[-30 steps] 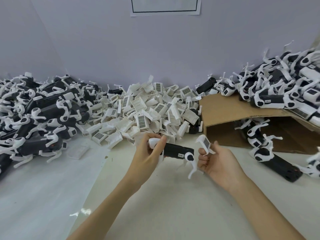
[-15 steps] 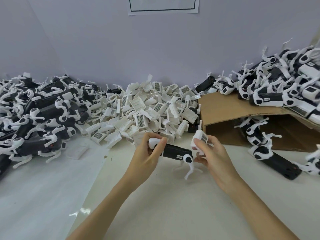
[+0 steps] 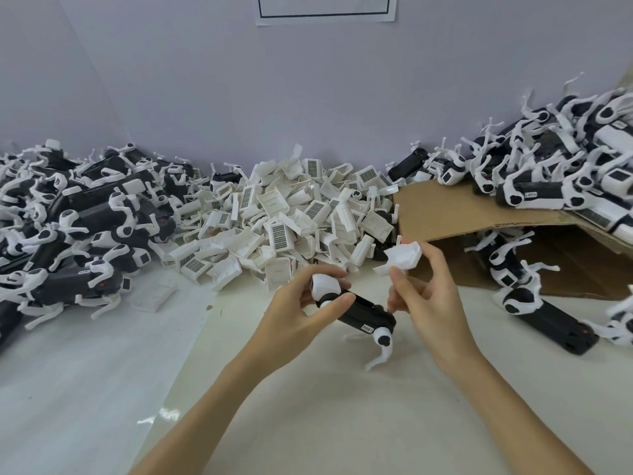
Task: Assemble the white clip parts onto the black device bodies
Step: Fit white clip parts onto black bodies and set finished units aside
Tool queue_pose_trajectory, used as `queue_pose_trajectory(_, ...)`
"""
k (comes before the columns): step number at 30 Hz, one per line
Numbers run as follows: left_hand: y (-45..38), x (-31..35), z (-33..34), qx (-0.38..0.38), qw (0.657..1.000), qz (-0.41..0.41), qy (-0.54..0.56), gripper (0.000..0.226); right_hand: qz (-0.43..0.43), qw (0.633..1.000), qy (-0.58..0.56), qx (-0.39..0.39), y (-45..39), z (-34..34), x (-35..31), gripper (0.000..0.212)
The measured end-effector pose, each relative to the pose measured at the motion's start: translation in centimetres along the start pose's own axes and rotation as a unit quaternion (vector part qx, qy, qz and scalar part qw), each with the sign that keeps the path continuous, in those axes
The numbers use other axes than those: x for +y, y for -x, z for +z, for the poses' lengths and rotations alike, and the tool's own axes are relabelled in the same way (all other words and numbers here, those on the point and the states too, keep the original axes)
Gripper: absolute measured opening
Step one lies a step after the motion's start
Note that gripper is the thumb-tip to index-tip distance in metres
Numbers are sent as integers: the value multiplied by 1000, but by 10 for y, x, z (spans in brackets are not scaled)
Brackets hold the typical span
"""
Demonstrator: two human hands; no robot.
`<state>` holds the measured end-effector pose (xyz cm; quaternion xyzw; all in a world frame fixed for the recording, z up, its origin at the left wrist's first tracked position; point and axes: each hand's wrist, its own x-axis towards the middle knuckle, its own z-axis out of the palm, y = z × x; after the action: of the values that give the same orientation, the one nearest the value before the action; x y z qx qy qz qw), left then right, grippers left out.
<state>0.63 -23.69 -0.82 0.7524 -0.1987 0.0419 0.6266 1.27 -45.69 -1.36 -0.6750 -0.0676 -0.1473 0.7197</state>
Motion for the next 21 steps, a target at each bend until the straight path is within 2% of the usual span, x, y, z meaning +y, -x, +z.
queue_pose_trajectory(5,-2,-1,0,15,1000,-12,3,36,42,995,-24,-84,-1,-1,-2,52)
queue_pose_trajectory(7,-3,-1,-1,17,1000,-20,8,34,51,994,-39,-87,1,3,-5,38)
queue_pose_trajectory(9,-3,1,-3,3,999,-37,24,35,17,996,0,-87,4,6,-7,13)
queue_pose_trajectory(10,-2,1,-4,-10,998,-45,32,37,-9,996,29,-83,6,7,-8,10)
queue_pose_trajectory(12,-2,1,-6,-30,997,-55,38,40,-50,992,70,-91,9,8,-9,16)
queue_pose_trajectory(15,-4,-2,-7,-12,998,-60,23,37,-56,979,111,-163,13,9,-11,49)
queue_pose_trajectory(17,-6,-6,-6,11,998,-67,7,39,-55,965,168,-194,16,12,-10,49)
queue_pose_trajectory(21,-4,-7,-4,-1,998,-56,22,44,-94,946,257,-172,24,22,-6,46)
